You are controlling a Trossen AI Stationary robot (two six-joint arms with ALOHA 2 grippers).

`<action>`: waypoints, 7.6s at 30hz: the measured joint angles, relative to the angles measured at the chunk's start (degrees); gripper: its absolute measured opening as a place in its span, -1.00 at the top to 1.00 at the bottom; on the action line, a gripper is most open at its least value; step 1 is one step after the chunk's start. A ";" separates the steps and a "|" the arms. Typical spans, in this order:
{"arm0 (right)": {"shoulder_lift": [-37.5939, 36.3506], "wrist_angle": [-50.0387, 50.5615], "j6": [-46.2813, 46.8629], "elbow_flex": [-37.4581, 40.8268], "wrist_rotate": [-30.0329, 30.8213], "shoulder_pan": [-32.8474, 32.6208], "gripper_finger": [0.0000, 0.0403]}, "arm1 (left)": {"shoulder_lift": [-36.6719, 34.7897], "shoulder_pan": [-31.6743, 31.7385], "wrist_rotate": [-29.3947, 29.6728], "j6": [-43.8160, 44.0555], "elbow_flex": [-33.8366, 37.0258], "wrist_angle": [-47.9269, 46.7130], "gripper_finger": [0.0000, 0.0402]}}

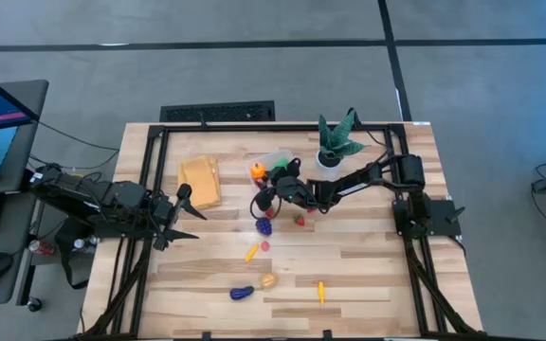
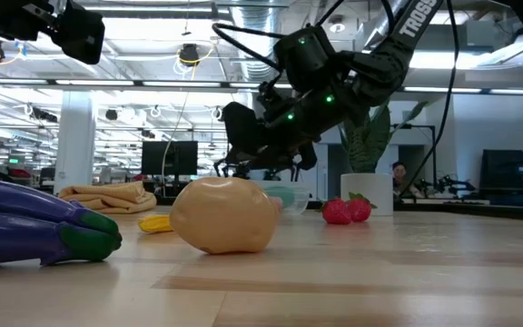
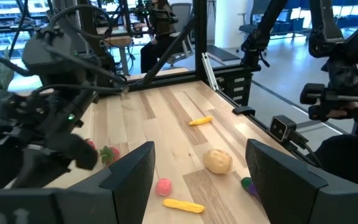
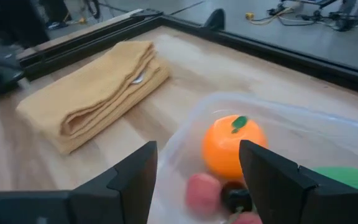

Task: Pick and placing Produce into tupperware
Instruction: Put the right yellow corn into the transparent bin

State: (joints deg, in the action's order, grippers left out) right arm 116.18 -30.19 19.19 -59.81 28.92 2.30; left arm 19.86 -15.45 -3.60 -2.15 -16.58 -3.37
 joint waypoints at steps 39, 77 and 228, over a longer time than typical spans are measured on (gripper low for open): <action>-22.27 53.85 40.24 0.04 -0.56 -37.90 -0.08 | 0.01 -0.01 1.29 -0.87 0.00 -3.79 -0.21; 3.13 49.74 49.99 -10.61 17.73 -58.07 -0.08 | 8.36 0.00 2.99 1.97 0.00 -0.29 -0.21; 2.91 88.43 24.18 -30.26 31.35 -31.44 0.87 | 14.01 0.00 1.92 0.83 0.00 3.29 -0.21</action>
State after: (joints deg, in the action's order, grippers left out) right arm 119.09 58.24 43.37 -90.07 60.27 -29.14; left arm 33.87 -15.45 -1.67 -1.32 -16.58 -0.08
